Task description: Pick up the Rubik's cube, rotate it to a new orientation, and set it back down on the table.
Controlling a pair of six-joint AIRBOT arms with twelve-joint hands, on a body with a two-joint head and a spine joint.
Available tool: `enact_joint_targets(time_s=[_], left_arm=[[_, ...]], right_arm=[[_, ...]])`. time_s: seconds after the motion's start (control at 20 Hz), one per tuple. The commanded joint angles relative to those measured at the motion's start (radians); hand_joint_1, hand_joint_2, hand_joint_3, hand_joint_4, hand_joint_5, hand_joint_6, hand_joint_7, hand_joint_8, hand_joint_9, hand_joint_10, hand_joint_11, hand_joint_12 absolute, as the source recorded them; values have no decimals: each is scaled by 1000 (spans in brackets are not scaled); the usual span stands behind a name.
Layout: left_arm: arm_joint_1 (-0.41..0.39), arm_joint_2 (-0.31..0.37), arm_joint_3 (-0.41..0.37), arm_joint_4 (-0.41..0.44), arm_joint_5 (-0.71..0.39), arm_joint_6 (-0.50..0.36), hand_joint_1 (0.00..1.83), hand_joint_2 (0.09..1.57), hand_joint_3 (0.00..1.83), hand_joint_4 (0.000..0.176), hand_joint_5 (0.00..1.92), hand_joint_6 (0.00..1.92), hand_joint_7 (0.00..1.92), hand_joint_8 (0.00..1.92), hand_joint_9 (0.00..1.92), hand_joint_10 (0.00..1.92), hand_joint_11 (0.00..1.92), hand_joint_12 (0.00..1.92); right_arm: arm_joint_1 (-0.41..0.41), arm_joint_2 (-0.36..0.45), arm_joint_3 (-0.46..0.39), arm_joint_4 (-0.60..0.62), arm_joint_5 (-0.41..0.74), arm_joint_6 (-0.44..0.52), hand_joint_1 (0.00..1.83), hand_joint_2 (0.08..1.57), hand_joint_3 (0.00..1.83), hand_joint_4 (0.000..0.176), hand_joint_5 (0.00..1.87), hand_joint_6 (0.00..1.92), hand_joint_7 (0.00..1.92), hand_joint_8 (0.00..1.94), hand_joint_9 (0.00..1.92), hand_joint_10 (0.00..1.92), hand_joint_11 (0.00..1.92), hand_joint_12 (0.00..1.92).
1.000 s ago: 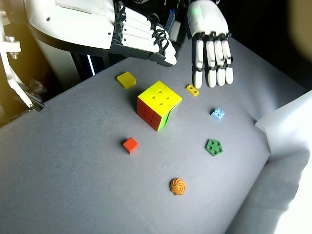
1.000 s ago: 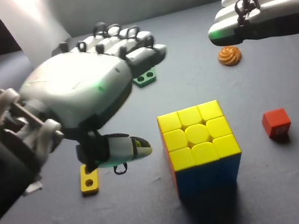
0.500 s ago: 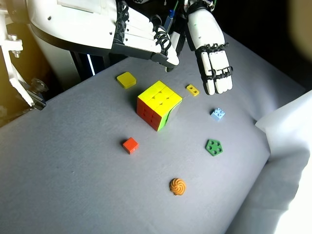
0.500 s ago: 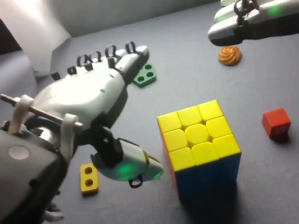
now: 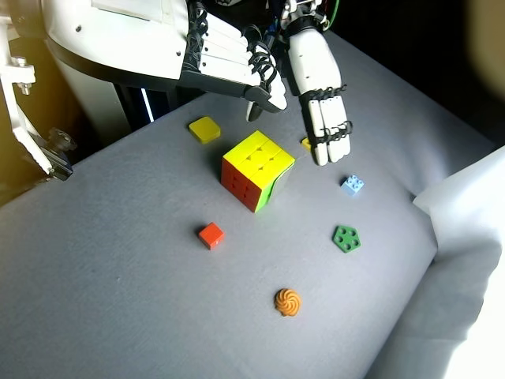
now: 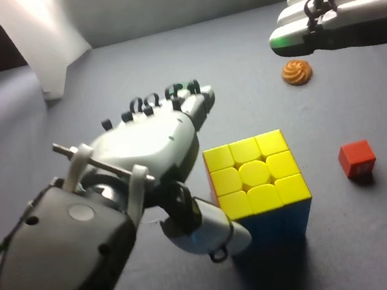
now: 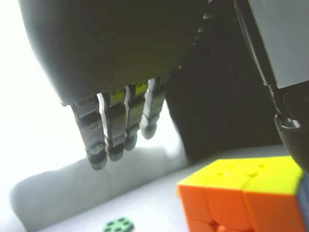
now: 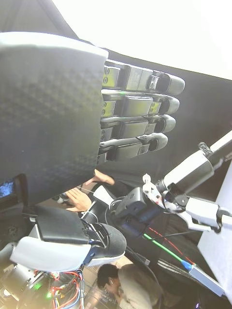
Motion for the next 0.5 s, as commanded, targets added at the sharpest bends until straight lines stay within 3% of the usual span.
enact_joint_targets(time_s=[0.0,0.05,0.2,0.35,0.4,0.45], left_arm=[[1,-10,5,86,-41,7,1046,775,0,74,0,0,0,0,0,0,0,0],[8,-19,6,91,-41,16,1054,762,0,87,0,0,0,0,0,0,0,0],[23,-39,9,92,-41,22,1075,750,0,71,0,0,0,0,0,0,0,0],[34,-56,23,102,-39,25,1097,758,0,72,0,0,0,0,0,0,0,0],[36,-63,32,102,-39,25,1111,746,0,100,0,0,0,0,0,0,0,0],[36,-69,40,100,-38,25,1093,768,0,84,0,0,0,0,0,0,0,0]], right_arm=[[10,1,-2,53,11,2,191,927,0,0,173,4,158,5,122,4,0,337],[10,1,-2,50,11,2,176,926,0,0,166,1,156,1,114,1,0,315],[10,1,-2,48,11,2,166,930,1,0,156,1,148,2,107,2,0,281],[10,1,-2,48,11,2,164,919,0,0,159,3,154,5,115,6,0,381],[9,1,-2,48,11,2,163,922,1,0,139,4,130,5,89,6,0,317],[8,1,-2,48,11,2,187,921,0,0,155,5,138,5,89,4,0,304]])
